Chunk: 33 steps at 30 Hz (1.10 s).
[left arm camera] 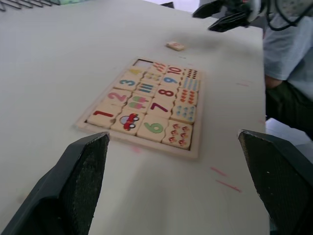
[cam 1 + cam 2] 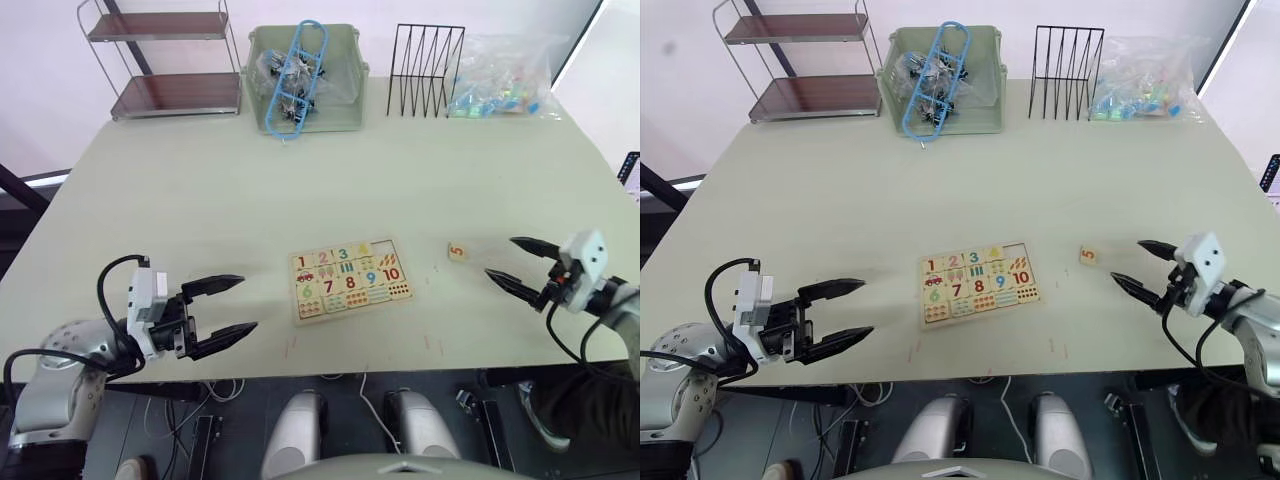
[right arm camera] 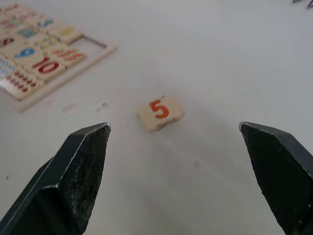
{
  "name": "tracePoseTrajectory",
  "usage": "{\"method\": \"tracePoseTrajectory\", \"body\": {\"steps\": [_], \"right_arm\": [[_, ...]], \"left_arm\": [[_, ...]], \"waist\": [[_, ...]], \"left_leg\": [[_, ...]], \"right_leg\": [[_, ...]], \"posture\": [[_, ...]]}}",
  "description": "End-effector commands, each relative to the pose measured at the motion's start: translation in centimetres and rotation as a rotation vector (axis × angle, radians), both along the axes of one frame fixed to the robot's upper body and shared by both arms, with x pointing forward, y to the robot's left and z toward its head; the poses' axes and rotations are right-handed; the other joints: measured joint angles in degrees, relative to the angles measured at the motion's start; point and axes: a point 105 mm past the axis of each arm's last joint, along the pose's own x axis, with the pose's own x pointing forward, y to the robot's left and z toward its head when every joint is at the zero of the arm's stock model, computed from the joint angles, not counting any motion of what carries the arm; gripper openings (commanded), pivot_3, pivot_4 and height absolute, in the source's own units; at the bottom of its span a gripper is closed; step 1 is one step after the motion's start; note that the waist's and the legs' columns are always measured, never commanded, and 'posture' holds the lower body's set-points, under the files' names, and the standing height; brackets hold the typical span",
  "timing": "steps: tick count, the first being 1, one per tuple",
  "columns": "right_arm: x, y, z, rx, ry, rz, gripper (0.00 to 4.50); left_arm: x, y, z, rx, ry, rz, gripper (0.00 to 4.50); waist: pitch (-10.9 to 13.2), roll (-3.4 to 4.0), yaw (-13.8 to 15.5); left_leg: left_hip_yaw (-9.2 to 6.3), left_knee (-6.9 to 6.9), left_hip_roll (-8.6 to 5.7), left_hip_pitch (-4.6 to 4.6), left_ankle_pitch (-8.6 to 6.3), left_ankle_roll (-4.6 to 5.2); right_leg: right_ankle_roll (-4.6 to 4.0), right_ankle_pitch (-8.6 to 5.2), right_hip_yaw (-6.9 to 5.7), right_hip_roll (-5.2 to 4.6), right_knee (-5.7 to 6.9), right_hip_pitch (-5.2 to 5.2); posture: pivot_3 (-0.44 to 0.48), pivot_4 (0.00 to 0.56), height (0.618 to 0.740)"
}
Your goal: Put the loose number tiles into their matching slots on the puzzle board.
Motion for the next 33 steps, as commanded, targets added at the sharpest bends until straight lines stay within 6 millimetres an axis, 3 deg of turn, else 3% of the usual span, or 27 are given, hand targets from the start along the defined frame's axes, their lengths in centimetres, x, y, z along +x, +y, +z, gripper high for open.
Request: {"method": "tracePoseTrajectory", "body": {"steps": [1,12,23,26,27,28,29,30,33], "right_arm": [[0.8,0.5,0.2,-0.074,0.035,0.072,4.43],[4.3,2.4,-0.4,-0.209,0.148,0.218,4.43],[6.4,3.8,-1.2,-0.306,0.158,0.286,4.43],[6.3,3.7,-1.4,-0.328,0.16,0.3,3.63],[6.3,3.6,-1.5,-0.331,0.166,0.302,3.21],[6.2,3.4,-1.6,-0.334,0.174,0.303,2.52],[6.1,3.3,-1.7,-0.336,0.179,0.303,2.28],[6.0,3.2,-1.7,-0.337,0.182,0.302,1.56],[5.9,3.0,-1.7,-0.321,0.19,0.288,1.45]], "left_arm": [[-0.4,-0.6,1.0,0.013,-0.017,-0.079,4.5],[-0.7,-0.9,1.6,0.01,-0.03,-0.111,4.5],[-0.7,-0.9,1.6,0.017,-0.046,-0.11,4.5],[-0.8,-0.9,1.6,0.017,-0.05,-0.106,4.5],[-0.8,-0.9,1.6,0.017,-0.051,-0.105,4.5],[-0.9,-0.8,1.6,0.017,-0.051,-0.104,4.5],[-0.9,-0.8,1.5,0.018,-0.05,-0.104,4.5],[-0.9,-0.8,1.5,0.018,-0.05,-0.104,4.5],[-1.0,-0.9,1.5,0.015,-0.053,-0.103,4.5]], "waist": [[0.0,0.0,-0.07],[0.01,0.02,-0.03],[0.02,0.03,-0.14],[0.02,0.03,-0.16],[0.02,0.03,-0.15],[0.02,0.03,-0.15],[0.02,0.03,-0.15],[0.02,0.03,-0.15],[0.02,0.03,-0.03]], "left_leg": [[0.01,0.0,0.01,0.01,0.0,0.0],[-0.02,0.0,0.01,-0.02,0.0,0.0],[-0.03,0.0,0.01,-0.02,0.0,0.0],[-0.04,0.0,0.01,-0.02,0.0,-0.01],[-0.04,0.0,0.01,-0.02,0.0,0.0],[-0.04,0.0,0.02,-0.01,0.0,0.0],[-0.03,0.0,0.02,-0.02,0.0,-0.01],[-0.03,0.0,0.02,-0.01,0.0,-0.01],[-0.05,0.0,0.02,0.0,0.0,-0.01]], "right_leg": [[0.0,0.0,0.0,0.01,0.01,0.0],[0.18,0.12,-0.02,0.02,0.01,-0.02],[0.18,0.13,-0.03,0.01,0.01,-0.03],[0.18,0.13,-0.03,0.01,0.01,-0.02],[0.18,0.13,-0.03,0.01,0.01,-0.02],[0.18,0.13,-0.03,0.01,0.01,-0.02],[0.18,0.14,-0.03,0.0,0.01,-0.02],[0.18,0.13,-0.03,0.0,0.01,-0.02],[0.17,0.13,-0.04,-0.01,0.01,0.0]], "posture": [[0.0,0.15,0.74],[0.0,0.15,0.74],[0.0,0.15,0.74],[0.0,0.15,0.74],[0.0,0.15,0.74],[0.0,0.15,0.74],[0.0,0.15,0.74],[0.0,0.15,0.74],[0.0,0.15,0.74]]}}
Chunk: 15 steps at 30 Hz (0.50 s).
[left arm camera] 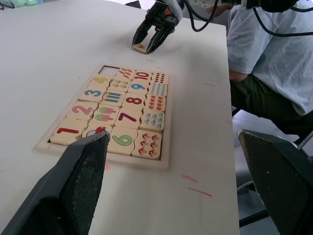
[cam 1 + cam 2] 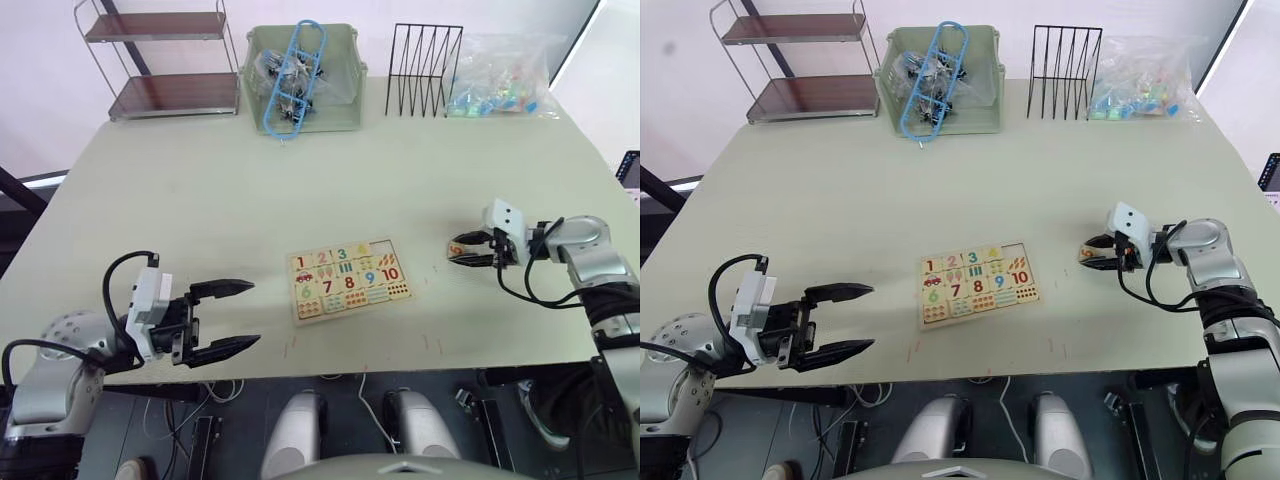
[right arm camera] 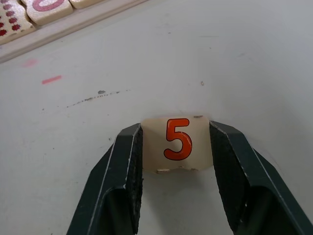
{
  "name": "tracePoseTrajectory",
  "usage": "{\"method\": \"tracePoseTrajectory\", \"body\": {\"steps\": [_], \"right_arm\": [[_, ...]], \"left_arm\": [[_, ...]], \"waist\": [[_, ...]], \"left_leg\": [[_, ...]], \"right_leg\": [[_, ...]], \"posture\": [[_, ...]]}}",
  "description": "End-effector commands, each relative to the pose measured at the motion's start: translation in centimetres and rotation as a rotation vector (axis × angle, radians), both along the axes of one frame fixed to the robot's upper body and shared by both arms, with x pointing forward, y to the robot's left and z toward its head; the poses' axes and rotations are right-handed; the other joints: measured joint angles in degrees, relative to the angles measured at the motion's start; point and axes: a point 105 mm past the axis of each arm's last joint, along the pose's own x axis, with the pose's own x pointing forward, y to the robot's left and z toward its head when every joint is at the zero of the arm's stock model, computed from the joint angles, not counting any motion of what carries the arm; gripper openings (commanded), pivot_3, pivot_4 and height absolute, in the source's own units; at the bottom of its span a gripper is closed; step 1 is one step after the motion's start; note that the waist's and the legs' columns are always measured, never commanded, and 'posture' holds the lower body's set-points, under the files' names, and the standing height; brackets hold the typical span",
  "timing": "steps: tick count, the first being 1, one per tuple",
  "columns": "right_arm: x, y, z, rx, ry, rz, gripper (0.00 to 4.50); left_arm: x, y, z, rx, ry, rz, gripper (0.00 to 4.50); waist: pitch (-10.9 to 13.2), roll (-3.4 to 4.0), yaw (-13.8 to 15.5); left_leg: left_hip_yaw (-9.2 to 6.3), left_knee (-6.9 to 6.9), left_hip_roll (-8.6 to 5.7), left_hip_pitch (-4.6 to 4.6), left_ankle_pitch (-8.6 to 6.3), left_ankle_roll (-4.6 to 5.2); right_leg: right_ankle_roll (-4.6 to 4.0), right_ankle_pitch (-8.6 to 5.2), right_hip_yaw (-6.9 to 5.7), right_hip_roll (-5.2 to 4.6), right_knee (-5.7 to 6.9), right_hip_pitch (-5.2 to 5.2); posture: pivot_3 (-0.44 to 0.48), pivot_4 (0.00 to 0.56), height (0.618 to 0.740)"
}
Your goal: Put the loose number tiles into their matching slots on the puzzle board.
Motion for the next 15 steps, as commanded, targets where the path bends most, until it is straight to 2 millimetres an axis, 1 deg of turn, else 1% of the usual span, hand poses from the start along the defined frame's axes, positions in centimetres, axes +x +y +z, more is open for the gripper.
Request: {"method": "tracePoseTrajectory", "body": {"steps": [1,5,10,12,15], "right_arm": [[-0.1,-0.9,0.0,0.009,0.008,-0.051,1.45],[-0.7,-1.0,1.6,0.108,-0.003,-0.138,1.45],[-2.2,-0.9,2.6,0.167,-0.02,-0.285,1.45],[-3.5,-0.4,2.8,0.197,-0.012,-0.333,1.45],[-5.1,0.2,2.4,0.213,0.005,-0.438,1.45]], "left_arm": [[-0.1,-0.1,1.0,-0.002,-0.06,-0.004,4.5],[0.0,0.0,1.1,-0.014,-0.072,0.02,4.5],[-0.2,0.1,0.8,-0.013,-0.071,0.024,4.5],[-0.3,0.1,0.8,-0.014,-0.073,0.028,4.5],[-0.4,0.2,0.7,-0.014,-0.076,0.037,4.5]], "waist": [[0.0,0.0,0.01],[0.01,0.01,0.21],[0.02,0.03,0.15],[0.02,0.03,0.13],[0.0,0.0,0.15]], "left_leg": [[0.0,0.0,0.0,0.0,0.0,0.0],[-0.05,0.0,-0.01,-0.02,0.0,0.0],[-0.09,-0.01,-0.01,-0.04,0.0,0.0],[-0.1,-0.01,-0.01,-0.05,0.0,0.0],[-0.08,-0.01,-0.01,-0.05,0.0,0.0]], "right_leg": [[0.0,0.0,0.0,-0.01,0.0,0.0],[0.01,0.0,-0.01,-0.04,0.0,-0.01],[0.01,0.0,-0.02,-0.05,0.02,-0.04],[0.01,0.0,-0.02,-0.05,0.02,-0.04],[-0.02,-0.02,-0.01,-0.03,0.02,-0.05]], "posture": [[0.0,0.15,0.74],[0.0,0.15,0.74],[0.0,0.15,0.74],[0.0,0.15,0.74],[0.0,0.15,0.74]]}}
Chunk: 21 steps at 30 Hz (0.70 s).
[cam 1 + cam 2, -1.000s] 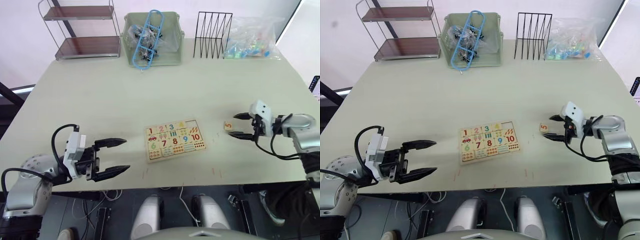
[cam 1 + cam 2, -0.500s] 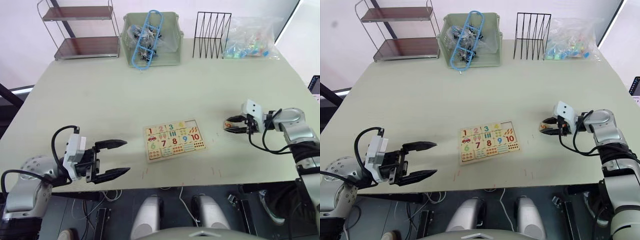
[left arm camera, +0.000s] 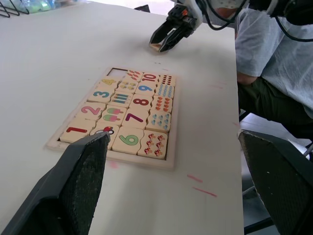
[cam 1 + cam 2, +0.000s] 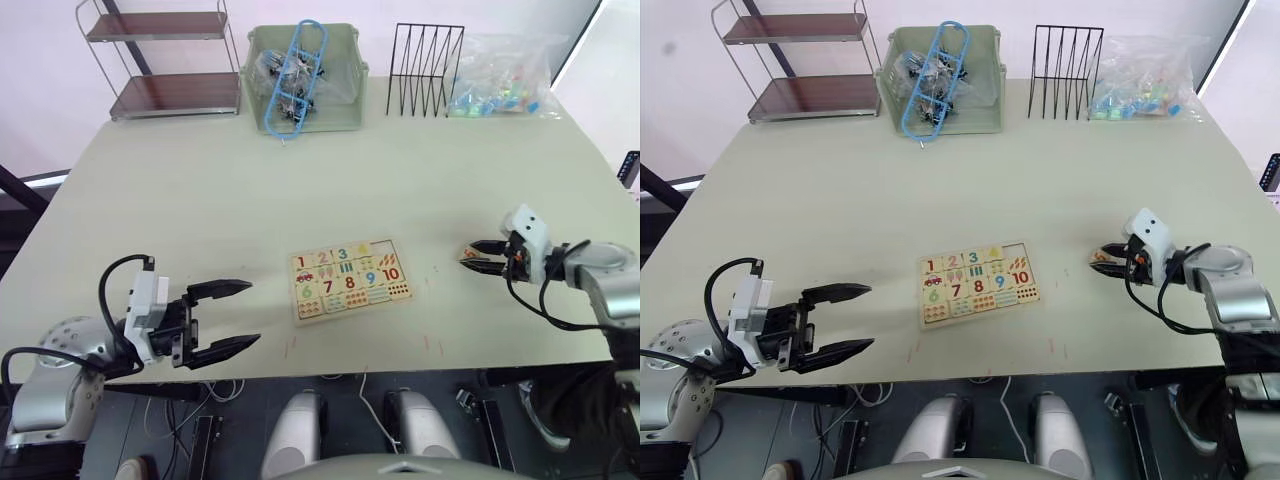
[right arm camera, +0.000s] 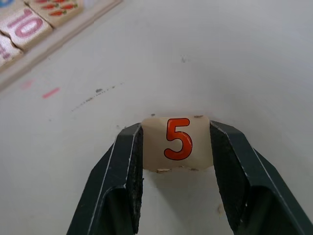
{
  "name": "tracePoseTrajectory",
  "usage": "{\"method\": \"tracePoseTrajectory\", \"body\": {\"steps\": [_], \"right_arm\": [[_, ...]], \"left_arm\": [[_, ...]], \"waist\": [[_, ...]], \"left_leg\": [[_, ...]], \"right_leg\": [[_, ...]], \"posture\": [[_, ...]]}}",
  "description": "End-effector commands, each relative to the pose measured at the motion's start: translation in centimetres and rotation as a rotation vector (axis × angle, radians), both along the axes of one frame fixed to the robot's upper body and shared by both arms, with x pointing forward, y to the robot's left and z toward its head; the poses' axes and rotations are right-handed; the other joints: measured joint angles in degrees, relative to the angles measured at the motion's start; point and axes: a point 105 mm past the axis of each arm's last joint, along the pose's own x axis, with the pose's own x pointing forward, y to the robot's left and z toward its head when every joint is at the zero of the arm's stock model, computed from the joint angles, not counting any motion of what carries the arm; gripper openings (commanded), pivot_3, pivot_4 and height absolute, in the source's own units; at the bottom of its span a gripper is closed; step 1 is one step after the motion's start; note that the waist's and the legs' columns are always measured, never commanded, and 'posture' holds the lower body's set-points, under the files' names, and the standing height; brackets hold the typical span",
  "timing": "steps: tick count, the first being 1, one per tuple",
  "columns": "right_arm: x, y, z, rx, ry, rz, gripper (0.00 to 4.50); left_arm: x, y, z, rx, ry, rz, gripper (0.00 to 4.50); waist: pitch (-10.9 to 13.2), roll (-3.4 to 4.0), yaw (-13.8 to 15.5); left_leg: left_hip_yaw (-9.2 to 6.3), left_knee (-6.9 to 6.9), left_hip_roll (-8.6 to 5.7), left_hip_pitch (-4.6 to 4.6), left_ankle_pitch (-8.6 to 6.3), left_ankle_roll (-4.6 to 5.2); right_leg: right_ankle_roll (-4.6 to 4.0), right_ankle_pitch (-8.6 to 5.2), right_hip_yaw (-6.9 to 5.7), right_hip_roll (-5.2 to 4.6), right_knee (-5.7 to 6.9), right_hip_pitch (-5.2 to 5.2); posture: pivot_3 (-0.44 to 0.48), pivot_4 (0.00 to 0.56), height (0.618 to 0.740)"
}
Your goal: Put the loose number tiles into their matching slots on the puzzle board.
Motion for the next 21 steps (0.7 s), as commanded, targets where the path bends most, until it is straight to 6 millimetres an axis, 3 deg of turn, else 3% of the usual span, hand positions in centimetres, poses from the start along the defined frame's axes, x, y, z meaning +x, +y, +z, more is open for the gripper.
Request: {"method": "tracePoseTrajectory", "body": {"steps": [1,6,11,21], "right_arm": [[-2.1,1.3,1.4,0.055,-0.02,-0.164,1.45],[-4.4,3.1,0.5,0.072,0.008,-0.382,1.45],[-5.5,3.0,0.1,0.09,0.026,-0.603,1.45],[-8.2,6.4,-1.4,0.162,0.107,-0.72,1.45]], "left_arm": [[-0.3,0.2,0.7,0.001,-0.048,0.008,4.5],[-0.5,0.4,0.5,0.004,-0.042,0.012,4.5],[-0.3,0.5,0.5,0.005,-0.042,0.013,4.5],[-0.2,0.7,0.6,0.012,-0.042,0.002,4.5]], "waist": [[-0.02,-0.03,0.03],[-0.02,-0.03,-0.03],[-0.03,-0.05,0.03],[-0.03,-0.04,-0.17]], "left_leg": [[-0.06,-0.04,0.01,-0.02,0.0,0.0],[-0.13,-0.03,0.02,-0.01,0.0,0.0],[-0.15,-0.02,0.01,-0.03,0.0,0.0],[-0.21,-0.04,0.03,-0.03,0.0,0.0]], "right_leg": [[0.01,0.0,-0.05,0.02,-0.01,0.0],[-0.17,-0.11,0.0,0.02,0.0,-0.02],[-0.18,-0.12,0.01,0.0,-0.01,-0.03],[-0.17,-0.14,-0.01,0.02,-0.02,-0.05]], "posture": [[0.0,0.15,0.74],[0.0,0.15,0.74],[0.0,0.15,0.74],[0.0,0.15,0.74]]}}
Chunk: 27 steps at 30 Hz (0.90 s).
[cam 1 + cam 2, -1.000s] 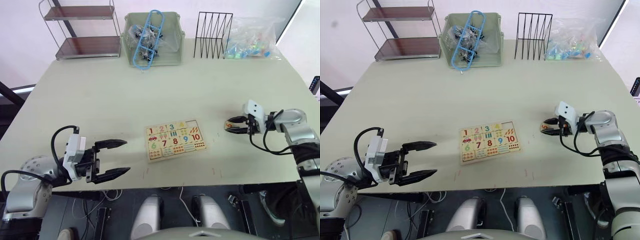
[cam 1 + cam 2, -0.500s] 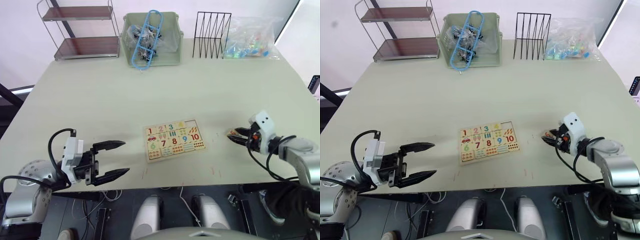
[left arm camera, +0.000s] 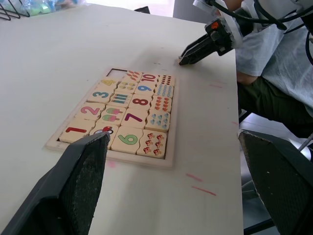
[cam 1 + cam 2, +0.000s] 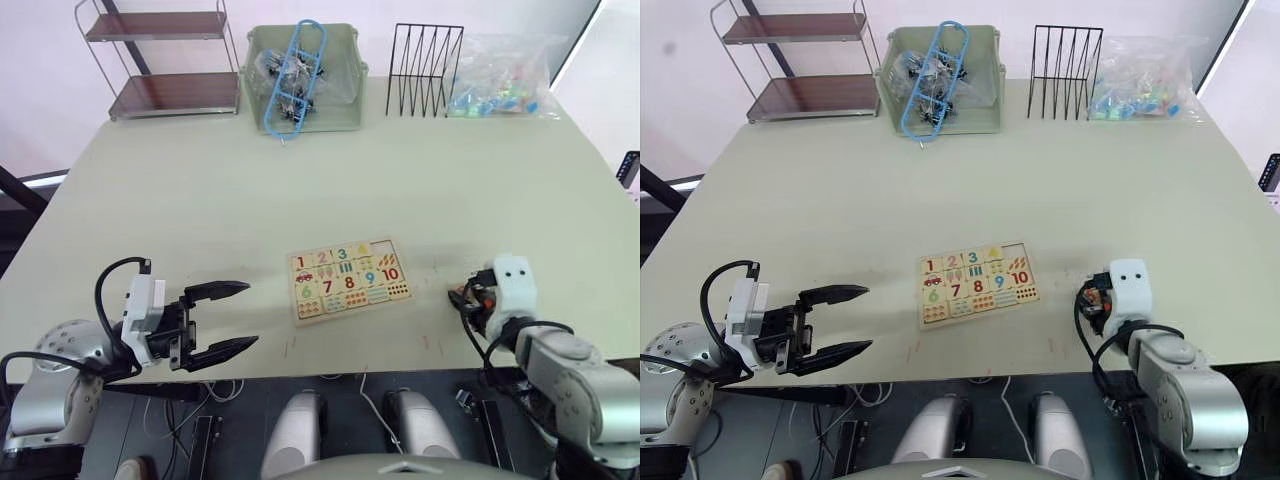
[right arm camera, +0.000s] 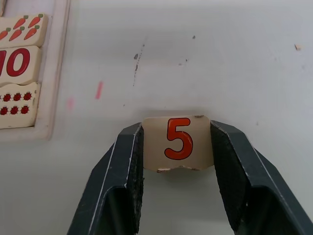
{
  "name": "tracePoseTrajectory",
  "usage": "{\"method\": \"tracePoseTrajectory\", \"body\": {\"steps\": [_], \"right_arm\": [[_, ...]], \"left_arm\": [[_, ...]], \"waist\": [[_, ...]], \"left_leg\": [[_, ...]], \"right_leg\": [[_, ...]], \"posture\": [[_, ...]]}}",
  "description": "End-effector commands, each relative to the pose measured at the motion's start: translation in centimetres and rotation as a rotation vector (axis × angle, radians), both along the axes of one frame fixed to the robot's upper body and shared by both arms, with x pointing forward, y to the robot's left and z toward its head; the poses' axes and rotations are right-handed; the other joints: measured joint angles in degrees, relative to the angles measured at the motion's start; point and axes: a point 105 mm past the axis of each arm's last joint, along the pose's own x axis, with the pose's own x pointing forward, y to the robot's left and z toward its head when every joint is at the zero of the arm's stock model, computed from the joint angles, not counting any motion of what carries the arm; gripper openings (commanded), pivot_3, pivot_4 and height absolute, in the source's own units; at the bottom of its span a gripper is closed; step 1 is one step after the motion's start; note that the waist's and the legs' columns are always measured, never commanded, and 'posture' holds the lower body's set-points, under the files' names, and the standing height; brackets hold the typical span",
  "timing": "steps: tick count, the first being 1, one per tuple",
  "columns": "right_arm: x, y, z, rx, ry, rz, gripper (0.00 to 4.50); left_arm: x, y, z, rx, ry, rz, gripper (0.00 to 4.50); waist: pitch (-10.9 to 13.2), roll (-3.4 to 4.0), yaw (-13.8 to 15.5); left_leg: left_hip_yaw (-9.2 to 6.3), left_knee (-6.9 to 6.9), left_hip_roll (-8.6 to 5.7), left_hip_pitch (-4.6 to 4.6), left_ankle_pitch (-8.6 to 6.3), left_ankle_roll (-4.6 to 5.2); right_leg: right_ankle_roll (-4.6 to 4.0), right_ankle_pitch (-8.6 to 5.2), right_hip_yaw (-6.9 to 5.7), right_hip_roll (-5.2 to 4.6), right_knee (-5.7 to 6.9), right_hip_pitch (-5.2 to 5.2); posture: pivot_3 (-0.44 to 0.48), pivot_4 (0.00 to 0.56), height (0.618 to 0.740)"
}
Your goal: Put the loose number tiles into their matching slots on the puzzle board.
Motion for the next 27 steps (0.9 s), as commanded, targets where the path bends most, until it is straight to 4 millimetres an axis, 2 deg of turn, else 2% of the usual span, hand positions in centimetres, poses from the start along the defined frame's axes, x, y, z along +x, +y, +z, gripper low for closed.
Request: {"method": "tracePoseTrajectory", "body": {"steps": [1,10,11,13,15,16,22,27], "right_arm": [[-0.4,0.6,0.8,-0.006,-0.026,-0.024,1.45],[-0.1,0.7,0.7,-0.01,-0.015,-0.064,1.45],[-0.1,0.7,0.7,-0.011,-0.02,-0.061,2.51],[0.0,0.7,0.8,-0.013,-0.038,-0.049,3.3],[0.1,0.8,1.3,0.014,-0.072,-0.04,4.36],[0.1,0.9,1.5,0.019,-0.089,-0.025,4.47],[0.3,0.8,3.3,0.031,-0.22,0.088,4.47],[-0.1,1.5,4.9,0.079,-0.33,0.335,4.47]], "left_arm": [[0.1,0.4,0.8,0.013,-0.033,-0.001,4.5],[0.1,0.3,0.7,0.013,-0.029,-0.014,4.5],[0.1,0.3,0.6,0.013,-0.028,-0.015,4.5],[0.1,0.2,0.6,0.012,-0.026,-0.02,4.5],[0.0,0.2,0.6,0.014,-0.024,-0.025,4.5],[0.0,0.3,0.6,0.015,-0.024,-0.027,4.5],[-0.4,0.6,0.6,0.039,-0.018,-0.083,4.5],[-0.1,0.8,0.8,0.054,-0.023,-0.15,4.5]], "waist": [[0.0,0.0,-0.04],[0.0,0.0,-0.07],[0.0,0.0,-0.07],[0.0,0.0,-0.08],[0.0,0.0,-0.06],[0.0,0.0,-0.08],[0.01,0.01,-0.13],[0.01,0.01,-0.04]], "left_leg": [[-0.01,0.0,0.0,0.0,0.0,0.0],[-0.05,0.0,0.0,0.0,0.0,0.0],[-0.05,0.0,0.0,0.0,0.0,0.0],[-0.05,0.0,0.0,0.0,0.0,0.0],[-0.05,0.0,0.0,-0.01,0.0,0.0],[-0.06,0.0,0.0,-0.01,0.0,0.0],[-0.04,-0.02,0.0,-0.01,0.0,0.0],[0.03,-0.02,0.0,-0.01,0.0,0.0]], "right_leg": [[0.0,0.0,0.0,0.0,0.0,0.0],[0.01,-0.01,0.0,-0.01,-0.01,-0.01],[0.01,-0.01,0.0,-0.01,-0.01,-0.02],[0.01,-0.01,0.0,-0.01,-0.01,-0.02],[0.04,-0.03,0.0,-0.02,-0.01,-0.01],[0.09,-0.06,0.0,-0.02,-0.02,-0.01],[0.18,-0.11,0.0,-0.01,-0.02,-0.03],[0.19,-0.12,-0.01,-0.01,-0.05,-0.01]], "posture": [[0.0,0.15,0.74],[0.0,0.15,0.74],[0.0,0.15,0.74],[0.0,0.15,0.74],[0.0,0.15,0.74],[0.0,0.15,0.74],[0.0,0.15,0.74],[0.0,0.15,0.74]]}}
